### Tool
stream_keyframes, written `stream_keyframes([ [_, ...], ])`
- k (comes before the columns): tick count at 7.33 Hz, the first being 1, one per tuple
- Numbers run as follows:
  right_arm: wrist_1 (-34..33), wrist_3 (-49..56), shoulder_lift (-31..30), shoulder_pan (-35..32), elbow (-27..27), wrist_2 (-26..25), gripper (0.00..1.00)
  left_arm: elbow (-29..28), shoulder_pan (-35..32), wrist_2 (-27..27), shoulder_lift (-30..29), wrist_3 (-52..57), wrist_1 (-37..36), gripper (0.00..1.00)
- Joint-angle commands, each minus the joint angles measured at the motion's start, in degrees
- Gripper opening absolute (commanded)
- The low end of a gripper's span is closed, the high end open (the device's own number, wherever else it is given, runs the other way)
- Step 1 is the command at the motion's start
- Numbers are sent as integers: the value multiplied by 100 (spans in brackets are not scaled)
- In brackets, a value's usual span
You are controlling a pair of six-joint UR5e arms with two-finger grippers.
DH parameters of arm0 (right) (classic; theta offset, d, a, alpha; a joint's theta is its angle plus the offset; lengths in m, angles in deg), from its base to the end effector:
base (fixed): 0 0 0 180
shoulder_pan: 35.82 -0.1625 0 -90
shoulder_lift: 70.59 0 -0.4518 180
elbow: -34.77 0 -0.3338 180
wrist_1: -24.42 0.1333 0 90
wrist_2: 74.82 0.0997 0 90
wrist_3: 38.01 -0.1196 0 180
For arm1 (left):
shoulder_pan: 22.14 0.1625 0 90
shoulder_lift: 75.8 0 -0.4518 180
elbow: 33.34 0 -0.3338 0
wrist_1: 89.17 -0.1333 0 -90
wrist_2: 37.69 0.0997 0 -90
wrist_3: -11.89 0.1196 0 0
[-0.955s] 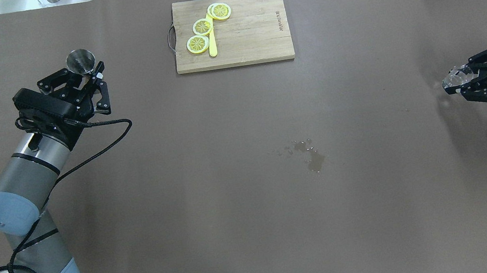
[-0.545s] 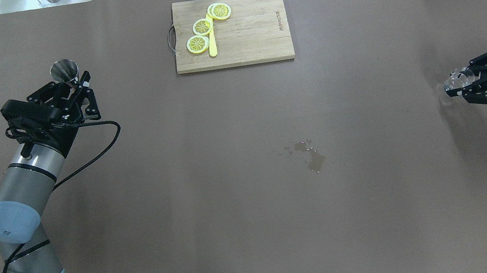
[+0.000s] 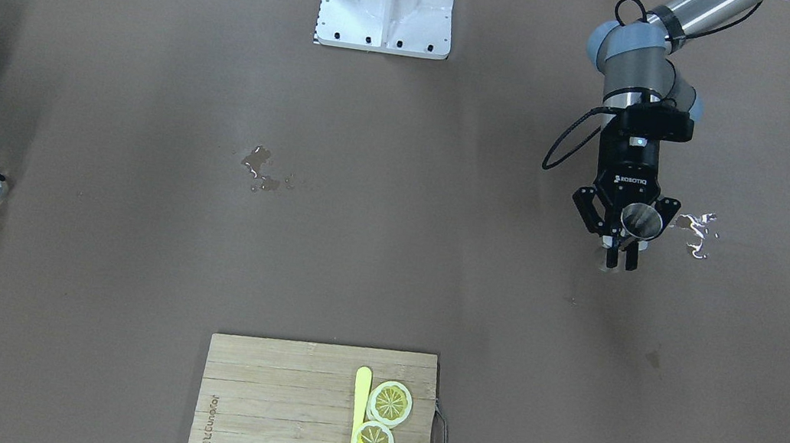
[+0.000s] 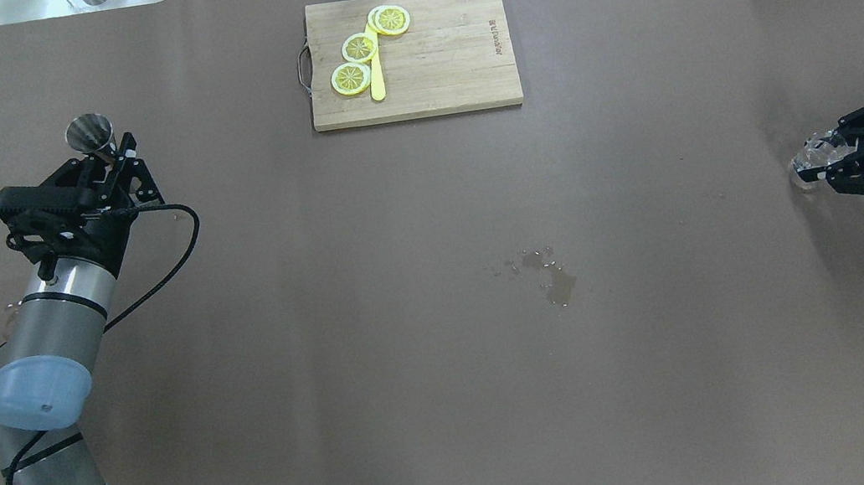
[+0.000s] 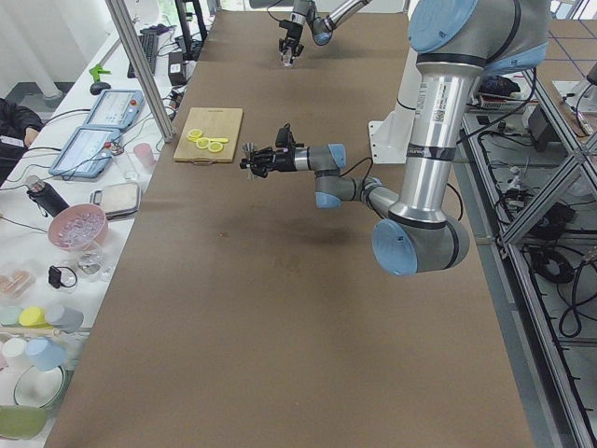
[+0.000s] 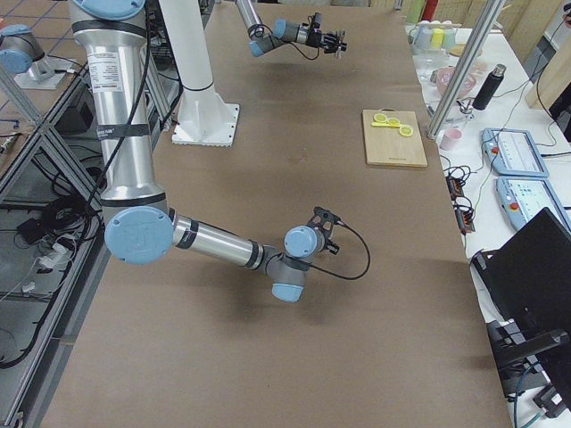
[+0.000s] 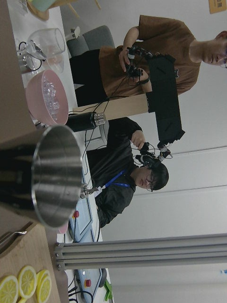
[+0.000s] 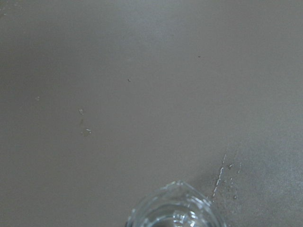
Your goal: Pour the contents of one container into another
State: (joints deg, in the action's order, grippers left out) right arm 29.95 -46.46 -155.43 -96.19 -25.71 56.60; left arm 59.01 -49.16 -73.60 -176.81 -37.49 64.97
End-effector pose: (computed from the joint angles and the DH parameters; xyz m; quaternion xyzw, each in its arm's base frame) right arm -0.1812 -0.4282 0.6847 0.4207 -0.4494 -0.3421 0.7099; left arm 0.3419 -0.4327 0.4467 0.6049 0.2658 -0.2004 0.7234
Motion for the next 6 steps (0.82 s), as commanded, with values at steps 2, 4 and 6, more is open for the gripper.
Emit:
stream_keyframes([
  [2,36,-8,2,25,19,-2,2,-532,-48,128,-15,-1588,-543,0],
  [4,36,-8,2,25,19,-2,29,-665,-75,189,-6,-2282,-891,0],
  [6,45,-8,2,34,11,-11,100,-674,-75,374,2,-2953,-1526,0],
])
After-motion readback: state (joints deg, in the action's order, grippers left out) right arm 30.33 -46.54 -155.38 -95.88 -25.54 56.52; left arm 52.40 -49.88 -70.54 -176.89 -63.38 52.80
